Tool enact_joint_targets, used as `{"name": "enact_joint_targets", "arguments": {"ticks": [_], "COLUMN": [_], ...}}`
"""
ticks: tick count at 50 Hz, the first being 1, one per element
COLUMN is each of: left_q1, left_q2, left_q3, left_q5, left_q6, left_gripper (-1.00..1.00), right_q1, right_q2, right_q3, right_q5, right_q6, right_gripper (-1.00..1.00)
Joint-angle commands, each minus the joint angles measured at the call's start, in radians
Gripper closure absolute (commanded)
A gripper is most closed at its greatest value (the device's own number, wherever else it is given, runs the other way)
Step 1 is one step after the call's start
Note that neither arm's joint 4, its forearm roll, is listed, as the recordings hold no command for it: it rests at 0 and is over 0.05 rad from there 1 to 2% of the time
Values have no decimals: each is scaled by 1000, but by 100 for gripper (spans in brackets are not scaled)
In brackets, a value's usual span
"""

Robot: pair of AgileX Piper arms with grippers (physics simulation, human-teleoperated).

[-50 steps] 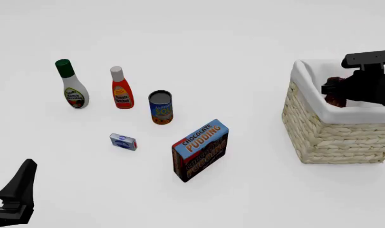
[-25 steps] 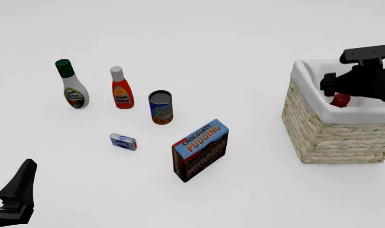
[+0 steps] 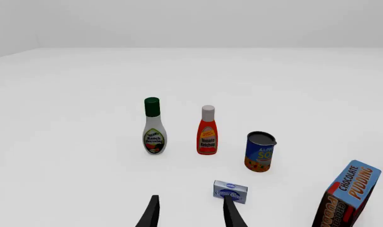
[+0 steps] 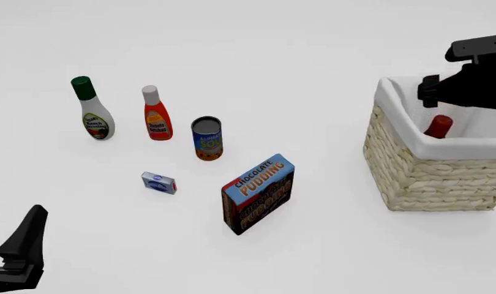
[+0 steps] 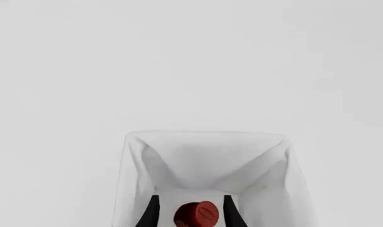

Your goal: Pick the bbq sauce and place it in the basket.

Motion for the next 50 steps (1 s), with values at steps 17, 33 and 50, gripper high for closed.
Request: {"name": "enact_joint_targets", "arguments": {"ticks": [17, 33, 50], "left_q1": [0, 0, 0], "left_q2": [0, 0, 0], "left_q3": [0, 0, 0], "left_q5": [0, 0, 0], "left_q6": [0, 0, 0], "left_gripper": [-100, -100, -100], "right_q1": [46, 78, 82], "right_q2": [-121, -206, -345], "right_q3": [-56, -62, -42], "right_q5": [92, 134, 182], "right_q6": [-14, -11, -21], "right_gripper": [-100, -100, -100]}}
